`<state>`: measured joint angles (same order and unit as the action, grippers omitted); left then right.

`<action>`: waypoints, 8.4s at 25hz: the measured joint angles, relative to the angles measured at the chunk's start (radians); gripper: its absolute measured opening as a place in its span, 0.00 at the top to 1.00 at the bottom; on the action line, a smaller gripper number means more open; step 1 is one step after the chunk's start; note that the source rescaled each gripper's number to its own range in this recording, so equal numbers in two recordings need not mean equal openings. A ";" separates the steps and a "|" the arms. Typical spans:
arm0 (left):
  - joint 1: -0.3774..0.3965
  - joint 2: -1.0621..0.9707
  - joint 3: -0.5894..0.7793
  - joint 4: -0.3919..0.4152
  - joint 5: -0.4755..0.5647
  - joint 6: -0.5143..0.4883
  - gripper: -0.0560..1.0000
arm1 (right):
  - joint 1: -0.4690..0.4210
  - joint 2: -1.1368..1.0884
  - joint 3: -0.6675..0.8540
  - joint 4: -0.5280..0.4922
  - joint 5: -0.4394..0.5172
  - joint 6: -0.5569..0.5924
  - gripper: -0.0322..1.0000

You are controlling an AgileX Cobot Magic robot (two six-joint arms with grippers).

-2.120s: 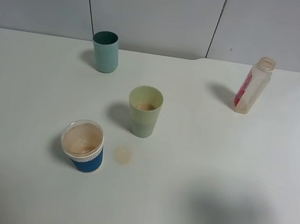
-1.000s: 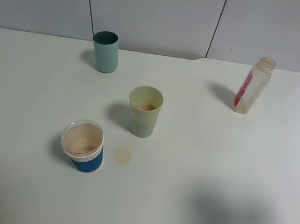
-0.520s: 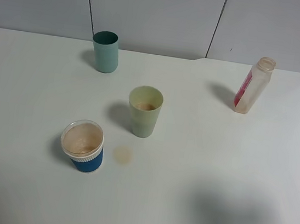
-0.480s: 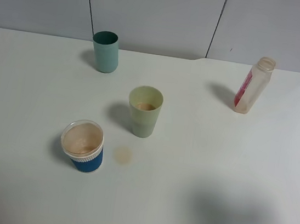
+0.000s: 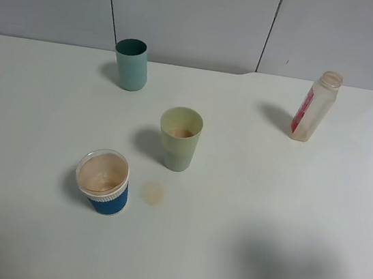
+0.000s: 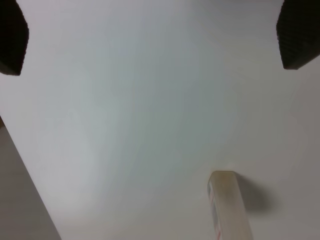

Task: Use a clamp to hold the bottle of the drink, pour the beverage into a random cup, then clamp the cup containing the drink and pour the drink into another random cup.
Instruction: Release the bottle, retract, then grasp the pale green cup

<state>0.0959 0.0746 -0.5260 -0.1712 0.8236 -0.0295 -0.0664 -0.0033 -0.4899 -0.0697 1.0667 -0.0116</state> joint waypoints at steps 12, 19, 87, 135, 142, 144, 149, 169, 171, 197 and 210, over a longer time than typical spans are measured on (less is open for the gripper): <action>0.000 0.368 0.000 -0.533 -0.119 0.515 0.07 | 0.000 0.000 0.000 0.000 0.000 0.000 0.00; 0.000 0.393 0.000 -0.635 -0.037 0.637 0.07 | 0.000 0.000 0.000 0.000 0.000 0.000 0.00; -1.054 1.283 -0.280 -0.641 -0.848 0.327 0.07 | 0.000 0.000 0.000 0.000 0.000 0.012 0.00; -1.314 1.646 -0.280 -1.320 -1.489 0.441 0.26 | 0.000 0.000 0.000 -0.020 0.000 0.033 0.00; -1.349 1.672 -0.280 -1.383 -1.536 0.470 0.26 | 0.000 0.000 0.000 -0.020 0.000 0.034 0.00; -1.349 1.697 -0.280 -1.380 -1.564 0.470 0.26 | 0.000 0.000 0.000 -0.020 0.000 0.034 0.00; -1.349 1.762 -0.281 -1.368 -1.657 0.405 0.25 | 0.000 0.000 0.000 -0.028 0.000 0.040 0.00; -1.349 1.824 -0.281 -1.321 -1.714 0.389 0.25 | 0.000 0.000 0.000 -0.047 0.000 0.058 0.00; -1.349 1.811 -0.281 -1.321 -1.714 0.389 0.25 | 0.000 0.000 0.000 -0.048 0.000 0.058 0.00; -1.349 1.646 -0.225 -1.403 -1.681 0.409 0.25 | 0.000 0.000 0.000 -0.113 0.000 0.059 0.00; -1.349 1.632 -0.225 -1.365 -1.645 0.409 0.25 | 0.000 0.000 0.000 -0.113 0.000 0.059 0.00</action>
<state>-1.2533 1.7063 -0.7513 -1.5358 -0.8211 0.3791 -0.0664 -0.0033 -0.4899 -0.1832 1.0667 0.0477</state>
